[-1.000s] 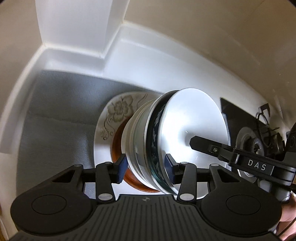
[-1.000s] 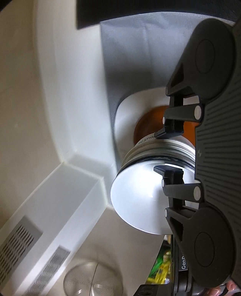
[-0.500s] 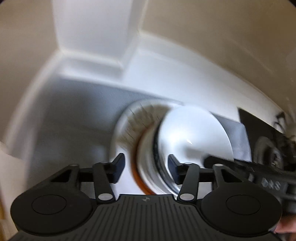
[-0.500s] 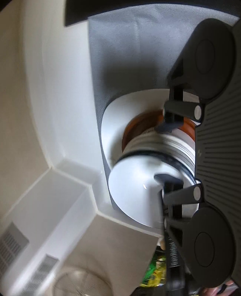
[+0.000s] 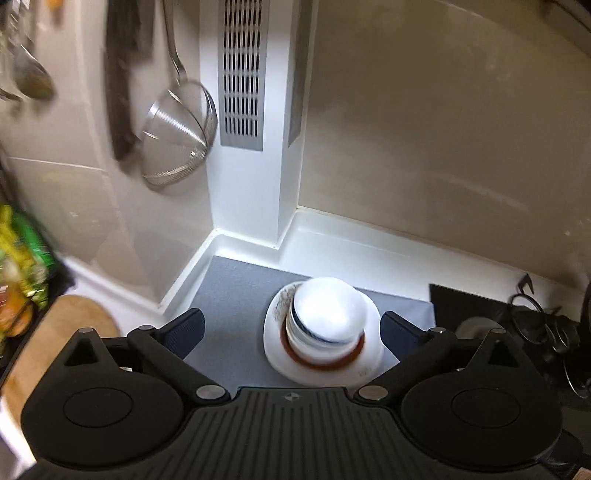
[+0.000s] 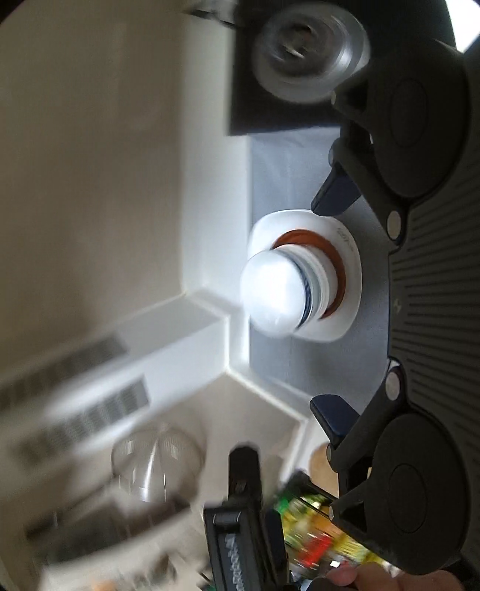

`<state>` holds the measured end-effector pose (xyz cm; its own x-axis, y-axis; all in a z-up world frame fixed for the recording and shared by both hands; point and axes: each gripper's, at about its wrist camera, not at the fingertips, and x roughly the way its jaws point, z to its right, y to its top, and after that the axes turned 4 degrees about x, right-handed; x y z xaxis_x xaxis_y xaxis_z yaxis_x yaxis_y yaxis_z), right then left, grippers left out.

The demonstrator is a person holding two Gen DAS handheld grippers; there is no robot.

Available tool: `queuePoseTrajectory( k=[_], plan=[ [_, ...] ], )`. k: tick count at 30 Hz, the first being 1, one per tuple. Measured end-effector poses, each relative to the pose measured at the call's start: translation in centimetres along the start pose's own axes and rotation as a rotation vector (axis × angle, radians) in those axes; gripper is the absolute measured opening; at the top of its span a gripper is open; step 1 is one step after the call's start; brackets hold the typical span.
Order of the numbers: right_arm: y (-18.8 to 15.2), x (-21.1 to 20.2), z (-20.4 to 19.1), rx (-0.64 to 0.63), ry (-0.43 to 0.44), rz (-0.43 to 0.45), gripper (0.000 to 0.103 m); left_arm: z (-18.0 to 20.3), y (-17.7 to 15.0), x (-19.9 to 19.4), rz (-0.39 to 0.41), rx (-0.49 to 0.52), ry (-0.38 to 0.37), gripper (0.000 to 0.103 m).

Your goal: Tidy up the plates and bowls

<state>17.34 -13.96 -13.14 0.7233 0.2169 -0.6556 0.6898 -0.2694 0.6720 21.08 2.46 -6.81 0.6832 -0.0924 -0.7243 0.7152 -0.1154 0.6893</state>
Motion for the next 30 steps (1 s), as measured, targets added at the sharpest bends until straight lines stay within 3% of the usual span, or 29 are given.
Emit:
queuePoseTrajectory(
  k=[2, 4, 8, 13, 30],
  plan=[
    [0.5, -2.8, -1.6, -0.054, -0.031, 0.018, 0.103, 1.6, -0.4, -2.7, -0.021, 0.029, 0.036, 0.101],
    [0.7, -5.5, -2.2, -0.069, -0.058, 0.003, 0.103, 2.7, -1.1, -5.1, -0.027, 0.032, 0.022, 0.101],
    [1.1, -8.5, -2.2, -0.026, -0.088, -0.055, 0.103, 4.9, -2.1, -9.1, 0.009, 0.053, 0.047, 0.101],
    [0.1, -11.5, -2.0, -0.017, -0.133, -0.022, 0.103, 6.7, -3.0, -11.8, 0.018, 0.080, 0.057, 0.101],
    [-2.3, -12.8, 0.4, 0.059, -0.205, -0.057, 0.103, 9.1, -4.5, -12.3, -0.039, 0.142, 0.080, 0.101]
  ],
)
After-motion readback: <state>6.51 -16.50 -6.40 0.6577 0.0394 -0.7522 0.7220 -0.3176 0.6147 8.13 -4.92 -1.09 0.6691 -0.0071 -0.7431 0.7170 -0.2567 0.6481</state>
